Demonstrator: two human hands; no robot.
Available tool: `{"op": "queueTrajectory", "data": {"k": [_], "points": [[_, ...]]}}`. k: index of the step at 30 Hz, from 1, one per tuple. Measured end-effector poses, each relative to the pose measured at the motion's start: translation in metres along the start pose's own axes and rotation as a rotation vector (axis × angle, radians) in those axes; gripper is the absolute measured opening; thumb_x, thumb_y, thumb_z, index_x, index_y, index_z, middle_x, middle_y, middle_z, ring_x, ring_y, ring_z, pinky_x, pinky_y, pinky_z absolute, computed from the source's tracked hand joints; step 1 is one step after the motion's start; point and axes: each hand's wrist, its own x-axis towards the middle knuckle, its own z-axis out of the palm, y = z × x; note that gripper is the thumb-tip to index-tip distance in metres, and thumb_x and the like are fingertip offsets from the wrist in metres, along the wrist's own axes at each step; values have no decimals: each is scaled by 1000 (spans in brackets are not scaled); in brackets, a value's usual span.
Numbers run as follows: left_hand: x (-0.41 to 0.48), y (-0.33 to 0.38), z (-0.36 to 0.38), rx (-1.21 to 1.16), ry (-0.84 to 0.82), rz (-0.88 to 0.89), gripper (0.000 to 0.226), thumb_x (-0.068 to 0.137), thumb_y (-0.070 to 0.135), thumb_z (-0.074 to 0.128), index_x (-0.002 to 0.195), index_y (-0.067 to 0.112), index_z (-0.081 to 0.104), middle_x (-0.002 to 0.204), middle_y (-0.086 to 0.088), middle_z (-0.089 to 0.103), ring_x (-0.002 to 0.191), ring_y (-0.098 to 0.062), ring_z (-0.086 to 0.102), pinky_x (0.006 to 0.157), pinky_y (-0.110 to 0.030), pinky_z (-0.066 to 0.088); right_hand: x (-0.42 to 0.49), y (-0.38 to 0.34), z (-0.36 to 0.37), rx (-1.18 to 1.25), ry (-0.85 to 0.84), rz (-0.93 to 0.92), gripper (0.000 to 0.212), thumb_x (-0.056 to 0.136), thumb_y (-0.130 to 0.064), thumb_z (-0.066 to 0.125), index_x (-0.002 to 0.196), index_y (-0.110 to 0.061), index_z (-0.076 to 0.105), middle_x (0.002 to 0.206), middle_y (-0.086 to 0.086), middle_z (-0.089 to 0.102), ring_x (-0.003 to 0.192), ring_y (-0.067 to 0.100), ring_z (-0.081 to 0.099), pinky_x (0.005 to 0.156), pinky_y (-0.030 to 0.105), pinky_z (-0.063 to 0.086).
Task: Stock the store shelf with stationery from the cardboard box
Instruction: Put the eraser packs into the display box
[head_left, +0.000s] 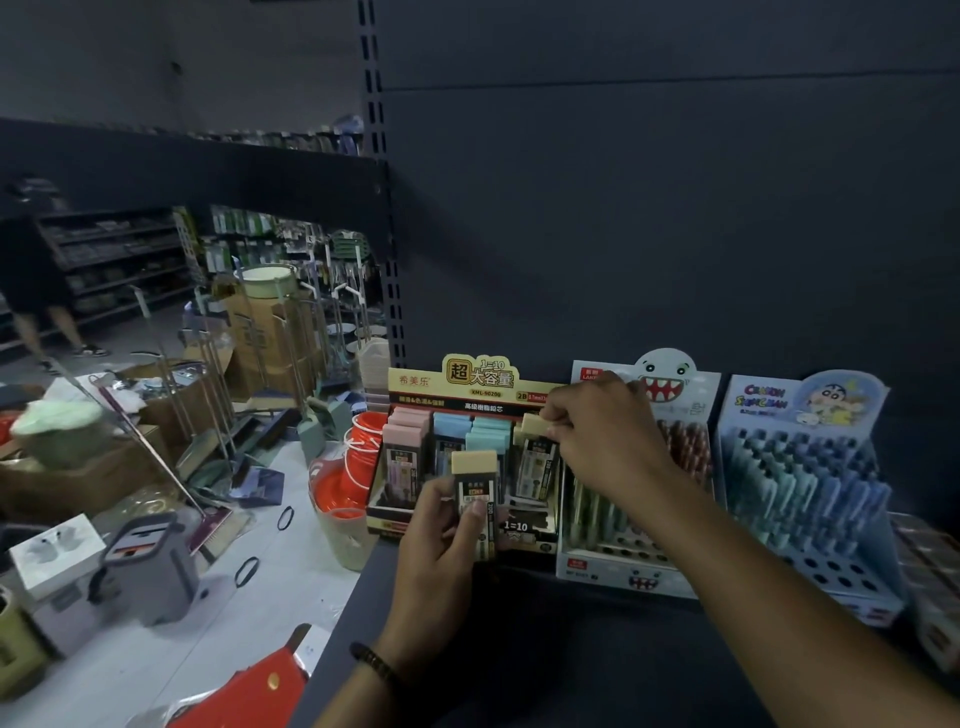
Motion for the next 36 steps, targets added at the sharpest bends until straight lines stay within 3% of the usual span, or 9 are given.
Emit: {"op": "queueTrajectory", "data": {"k": [5,13,16,19,22,26,29,32,36], "points": [[0,0,0,-13,-6,2,11,106,16,58,116,18,61,116,-5,76,110,-23,73,94,-58,59,0,-8,6,-60,3,-19,15,92,-29,77,106,-34,78,104,-14,76,112,16,55,101,41,35],[0,-1,-1,35,9,19,24,104,3,57,122,17,65,110,-4,76,101,-18,73,85,-35,60,-1,-16,9,-166,-32,-48,11,89,-20,74,93,-28,80,97,-8,73,104,18,53,97,39,36],[-1,1,-2,16,0,6,27,104,5,58,125,20,66,113,0,76,102,-18,74,85,-40,62,-8,-15,-4,-42,-6,-62,17,98,-33,65,107,-34,79,105,-13,73,111,16,53,100,42,33],[-1,0,-2,37,-19,29,29,104,9,60,126,28,67,112,2,75,101,-20,74,83,-49,63,-22,-18,-18,297,-48,-86,20,100,-41,66,115,-35,78,107,-18,75,101,0,62,96,31,46],[1,-5,-2,140,23,95,31,101,14,67,126,32,69,107,6,75,97,-18,73,83,-39,62,-35,-25,-22,408,-196,-151,36,96,-46,72,131,-39,70,119,-20,72,105,-4,63,96,27,53],[1,-6,-4,212,26,142,36,98,16,71,130,32,68,112,12,75,101,-13,72,80,-34,62,-38,-24,-21,482,-206,-126,30,97,-31,74,127,-36,73,120,-19,73,105,-8,62,100,31,55],[2,-8,-2,339,48,159,41,94,14,75,124,40,64,108,19,71,100,-7,68,78,-34,60,-34,-16,-26,514,-135,-70,28,99,-24,73,125,-33,74,119,-15,74,106,-2,65,100,30,53],[5,-14,-2,587,52,162,52,89,15,78,125,47,56,115,25,62,112,-4,54,91,-31,53,-28,-7,-26,390,-19,-34,29,100,-23,71,128,-30,74,124,-10,74,110,6,65,96,25,49],[4,-12,1,863,-47,226,38,95,20,68,129,36,64,129,21,60,122,-4,36,92,-21,39,-27,-6,-11,311,18,-21,26,102,-23,69,127,-30,72,125,-9,74,114,11,64,99,29,50]]}}
